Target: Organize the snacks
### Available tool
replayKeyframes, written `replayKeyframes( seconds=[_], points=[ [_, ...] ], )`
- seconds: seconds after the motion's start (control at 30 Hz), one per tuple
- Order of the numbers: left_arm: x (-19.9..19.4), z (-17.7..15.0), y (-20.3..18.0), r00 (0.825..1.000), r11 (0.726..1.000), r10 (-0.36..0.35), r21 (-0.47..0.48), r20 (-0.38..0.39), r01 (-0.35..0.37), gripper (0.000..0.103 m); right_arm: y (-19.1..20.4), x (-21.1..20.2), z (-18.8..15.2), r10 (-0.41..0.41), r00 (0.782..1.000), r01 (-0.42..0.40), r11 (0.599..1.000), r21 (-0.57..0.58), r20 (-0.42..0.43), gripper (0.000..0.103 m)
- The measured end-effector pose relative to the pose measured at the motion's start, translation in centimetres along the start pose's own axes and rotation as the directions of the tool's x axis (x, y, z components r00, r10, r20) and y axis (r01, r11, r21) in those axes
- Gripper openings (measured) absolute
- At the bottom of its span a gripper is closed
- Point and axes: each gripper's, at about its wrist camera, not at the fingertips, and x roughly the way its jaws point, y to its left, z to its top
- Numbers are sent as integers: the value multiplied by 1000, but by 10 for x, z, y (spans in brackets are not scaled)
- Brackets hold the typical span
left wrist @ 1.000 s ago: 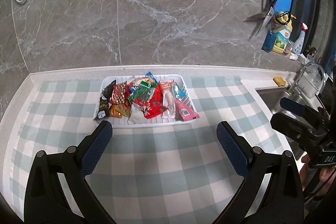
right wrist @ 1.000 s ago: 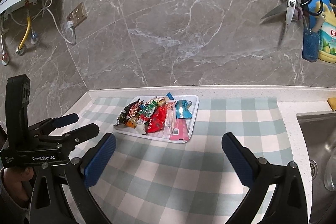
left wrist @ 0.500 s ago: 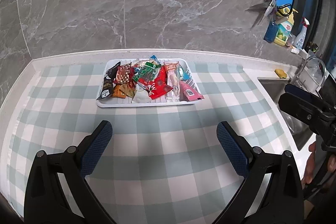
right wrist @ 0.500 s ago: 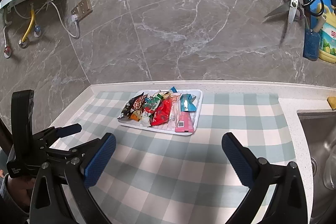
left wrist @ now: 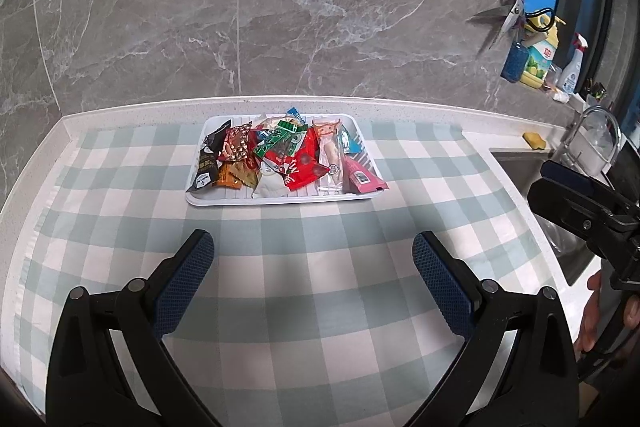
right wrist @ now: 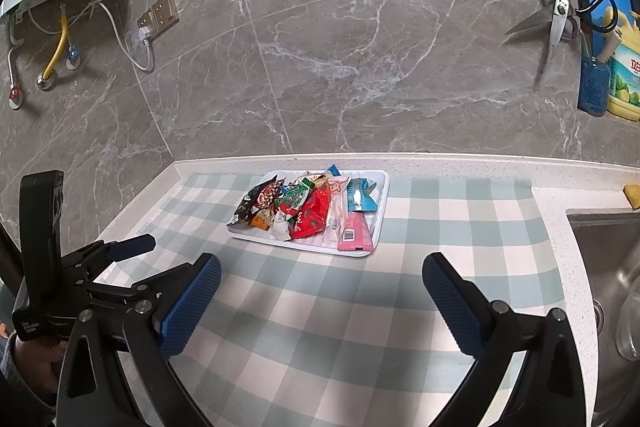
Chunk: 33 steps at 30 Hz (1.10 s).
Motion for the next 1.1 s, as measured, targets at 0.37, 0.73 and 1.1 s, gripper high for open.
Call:
replayKeyframes(
  seconds=[0.37, 0.73, 1.1],
  points=[
    [0, 0, -1, 1000, 1000, 2, 1, -1, -2, 101, -1, 0, 0, 4, 1000, -4, 1000, 3, 1, 103],
    [1, 3, -1, 1000, 1000, 0, 12, -6, 0, 101, 0, 1, 0, 3, 1000, -3, 1000, 9, -2, 103],
    [3, 4, -2, 1000, 1000, -4, 14, -7, 4, 101, -2, 4, -2, 3, 1000, -3, 1000, 17, -7, 103]
  ],
)
